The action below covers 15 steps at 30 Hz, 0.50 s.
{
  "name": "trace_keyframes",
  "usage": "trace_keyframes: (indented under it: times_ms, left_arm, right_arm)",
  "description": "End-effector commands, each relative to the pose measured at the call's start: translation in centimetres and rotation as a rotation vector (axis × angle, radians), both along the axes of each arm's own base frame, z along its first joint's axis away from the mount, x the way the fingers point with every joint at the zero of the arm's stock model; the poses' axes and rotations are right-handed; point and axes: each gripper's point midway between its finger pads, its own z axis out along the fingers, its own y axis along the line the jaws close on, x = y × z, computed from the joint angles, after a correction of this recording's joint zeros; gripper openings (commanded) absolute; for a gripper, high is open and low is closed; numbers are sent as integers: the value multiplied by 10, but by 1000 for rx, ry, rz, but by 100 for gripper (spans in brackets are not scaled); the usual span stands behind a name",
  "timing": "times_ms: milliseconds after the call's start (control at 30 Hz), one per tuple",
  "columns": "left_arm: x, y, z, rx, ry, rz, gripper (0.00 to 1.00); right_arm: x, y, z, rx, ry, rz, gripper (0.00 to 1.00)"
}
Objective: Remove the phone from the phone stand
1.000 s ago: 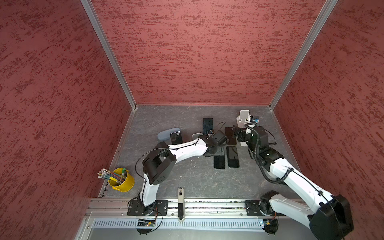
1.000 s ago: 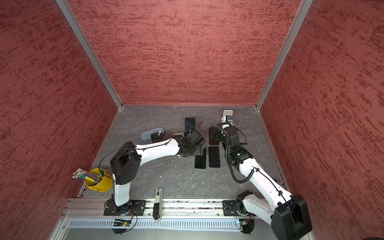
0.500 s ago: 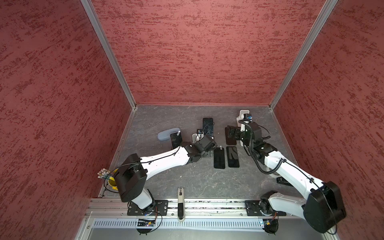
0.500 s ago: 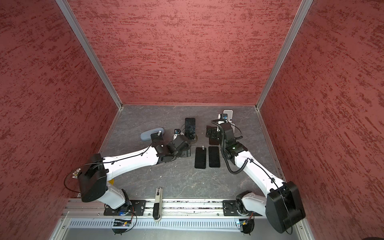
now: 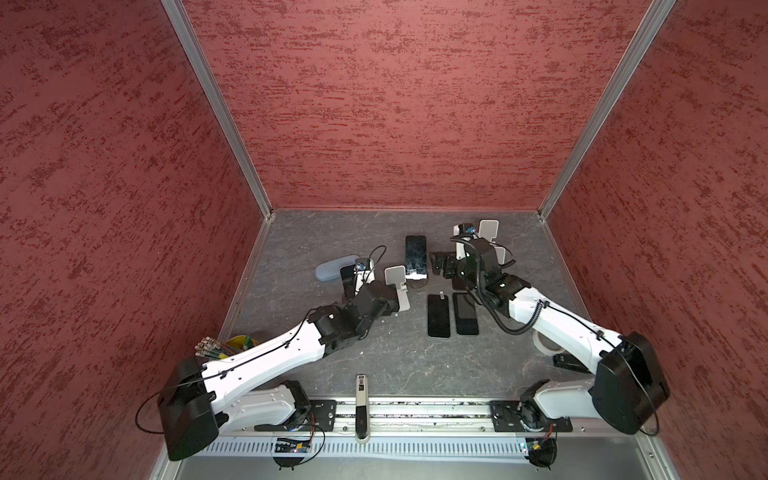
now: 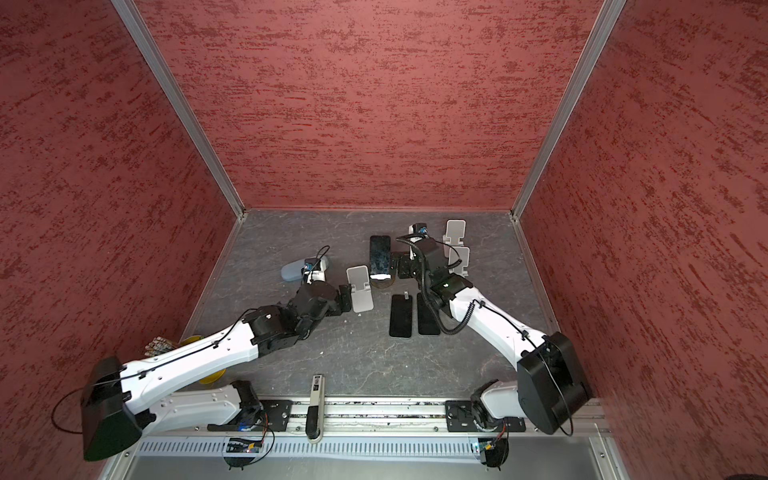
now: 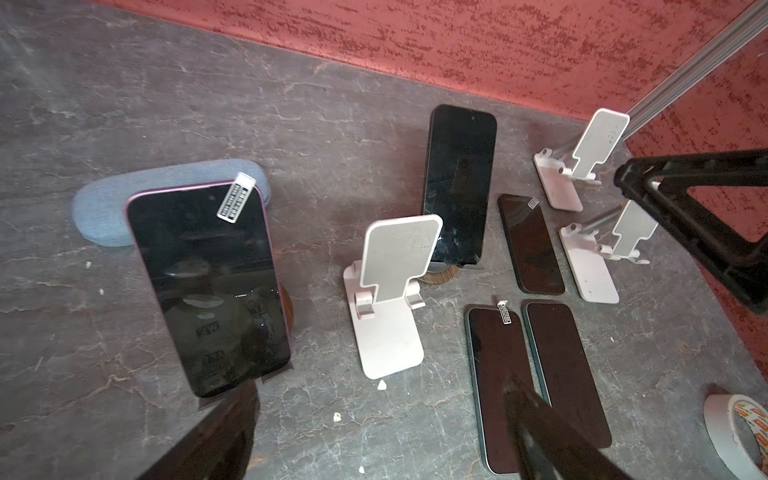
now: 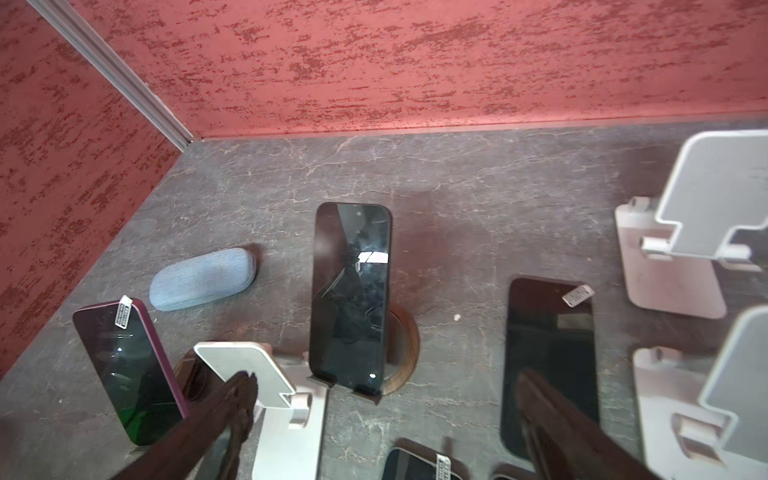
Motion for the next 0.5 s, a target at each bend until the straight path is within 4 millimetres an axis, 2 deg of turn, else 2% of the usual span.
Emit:
trace_keyframes:
  times_ms: [0,100,133,467]
  left_arm:
    - [1,17,8,-9,-49,44,92]
    - [-3,27,6,-36,-54,61,92]
    - [-4,30,6,-45,-56,66,92]
    - [-12,52,2,-64,-66,92,93]
  right_arm:
    - [1,17,7,20,10,22,99]
    - [1,31,10,24,10,48,99]
    - [2,37,2,11,29,57,99]
    - [1,90,-24,-84,108,110,99]
